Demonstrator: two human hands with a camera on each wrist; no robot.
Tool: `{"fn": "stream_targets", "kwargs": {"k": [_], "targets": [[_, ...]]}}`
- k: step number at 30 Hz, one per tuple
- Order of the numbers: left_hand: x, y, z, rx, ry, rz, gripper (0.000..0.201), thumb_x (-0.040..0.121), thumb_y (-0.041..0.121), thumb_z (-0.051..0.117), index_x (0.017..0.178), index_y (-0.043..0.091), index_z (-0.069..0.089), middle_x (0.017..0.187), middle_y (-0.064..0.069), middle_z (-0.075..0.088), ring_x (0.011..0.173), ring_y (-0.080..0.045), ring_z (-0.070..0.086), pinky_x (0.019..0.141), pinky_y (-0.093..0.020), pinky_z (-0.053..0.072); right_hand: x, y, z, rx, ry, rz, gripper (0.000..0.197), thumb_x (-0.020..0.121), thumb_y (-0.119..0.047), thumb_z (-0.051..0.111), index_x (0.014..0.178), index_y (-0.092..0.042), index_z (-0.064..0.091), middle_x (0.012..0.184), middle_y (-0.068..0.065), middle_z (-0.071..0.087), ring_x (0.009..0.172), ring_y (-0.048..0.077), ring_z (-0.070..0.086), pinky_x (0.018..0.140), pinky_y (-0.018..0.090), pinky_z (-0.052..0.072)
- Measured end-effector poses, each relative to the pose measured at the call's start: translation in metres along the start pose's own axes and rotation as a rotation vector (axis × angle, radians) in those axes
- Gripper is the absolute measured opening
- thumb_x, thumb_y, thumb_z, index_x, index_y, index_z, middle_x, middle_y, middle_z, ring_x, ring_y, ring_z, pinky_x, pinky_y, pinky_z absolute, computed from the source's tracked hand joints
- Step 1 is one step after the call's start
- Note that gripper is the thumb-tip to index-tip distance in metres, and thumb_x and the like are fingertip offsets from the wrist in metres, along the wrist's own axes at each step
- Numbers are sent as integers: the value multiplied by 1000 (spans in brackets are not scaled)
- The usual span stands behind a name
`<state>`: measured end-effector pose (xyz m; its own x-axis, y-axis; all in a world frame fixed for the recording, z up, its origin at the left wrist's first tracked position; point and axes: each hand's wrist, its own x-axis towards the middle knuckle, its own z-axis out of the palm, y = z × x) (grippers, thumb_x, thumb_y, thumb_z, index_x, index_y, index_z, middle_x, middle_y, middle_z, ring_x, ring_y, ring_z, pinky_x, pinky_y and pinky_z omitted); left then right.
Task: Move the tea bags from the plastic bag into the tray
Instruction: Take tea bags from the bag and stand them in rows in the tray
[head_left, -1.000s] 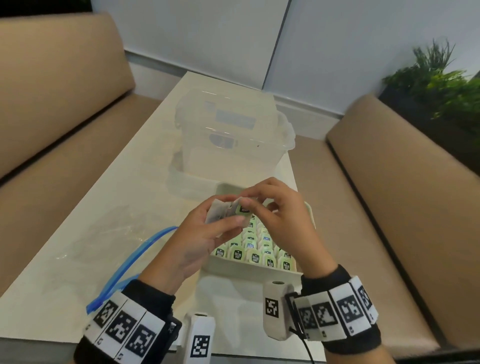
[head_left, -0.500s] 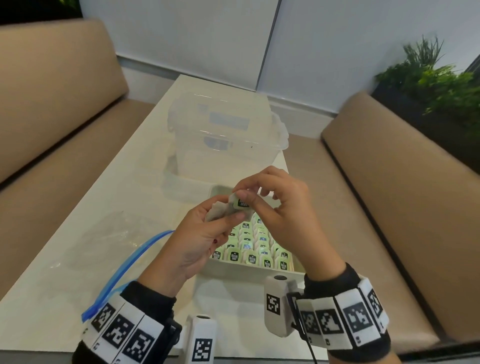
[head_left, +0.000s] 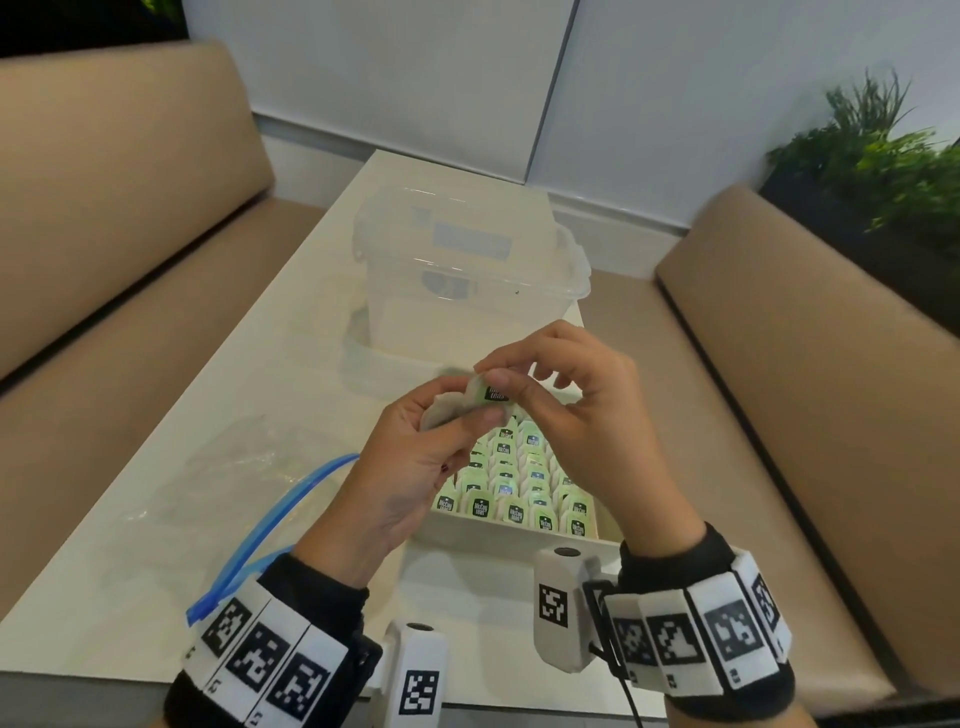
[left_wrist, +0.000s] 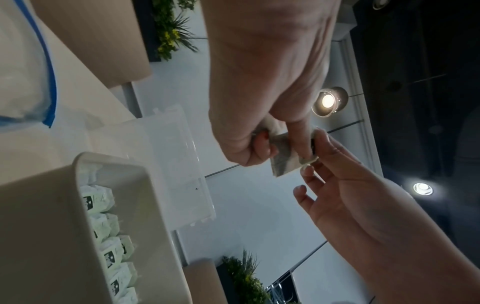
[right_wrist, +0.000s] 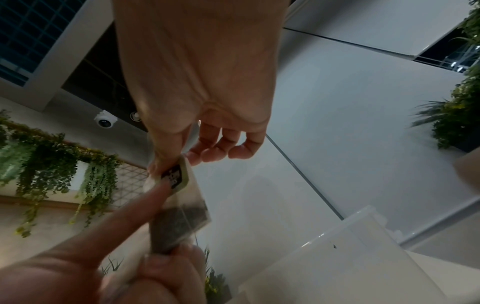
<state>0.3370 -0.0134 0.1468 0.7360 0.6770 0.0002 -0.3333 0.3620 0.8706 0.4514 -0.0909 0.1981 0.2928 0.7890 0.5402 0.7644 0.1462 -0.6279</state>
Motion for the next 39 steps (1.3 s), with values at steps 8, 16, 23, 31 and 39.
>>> {"fn": "stream_targets", "kwargs": {"k": [8, 16, 23, 31, 39], "targets": [[-2, 1, -1, -28, 58, 41, 24, 54, 24, 76, 79, 23, 73, 68, 1, 62, 49, -4, 42, 44, -14, 31, -4, 9, 3, 274, 32, 123, 9, 83, -15, 67, 86, -23, 71, 86, -3, 69, 78, 10, 60, 66, 37, 51], [1, -5, -34, -290, 230, -168, 51, 59, 28, 82, 104, 16, 62, 71, 2, 51, 54, -8, 49, 45, -15, 37, 25, 22, -55, -209, -238, 178, 19, 82, -1, 67, 80, -19, 62, 73, -9, 66, 59, 6, 65, 64, 18, 53], [0, -6, -55, -286, 289, -153, 31, 68, 13, 63, 98, 15, 61, 69, 3, 51, 55, -8, 50, 43, -14, 37, 33, 102, -54, -921, -982, 418, 28, 93, -8, 47, 105, -17, 70, 103, -1, 68, 90, 17, 60, 83, 24, 45], [-1, -9, -64, -287, 318, -148, 29, 68, 10, 62, 96, 15, 62, 64, 4, 53, 55, -9, 49, 44, -15, 35, 32, 147, -21, -1099, -1320, 445, 33, 95, -9, 41, 118, -1, 62, 120, 13, 63, 109, 28, 58, 92, 33, 47], [0, -7, -69, -294, 368, -137, 20, 79, 4, 58, 96, 14, 62, 67, 2, 52, 53, -9, 49, 43, -15, 35, 43, 158, -3, -1225, -1387, 424, 28, 96, -8, 42, 112, 5, 61, 82, 11, 52, 84, 21, 44, 77, 30, 41]]}}
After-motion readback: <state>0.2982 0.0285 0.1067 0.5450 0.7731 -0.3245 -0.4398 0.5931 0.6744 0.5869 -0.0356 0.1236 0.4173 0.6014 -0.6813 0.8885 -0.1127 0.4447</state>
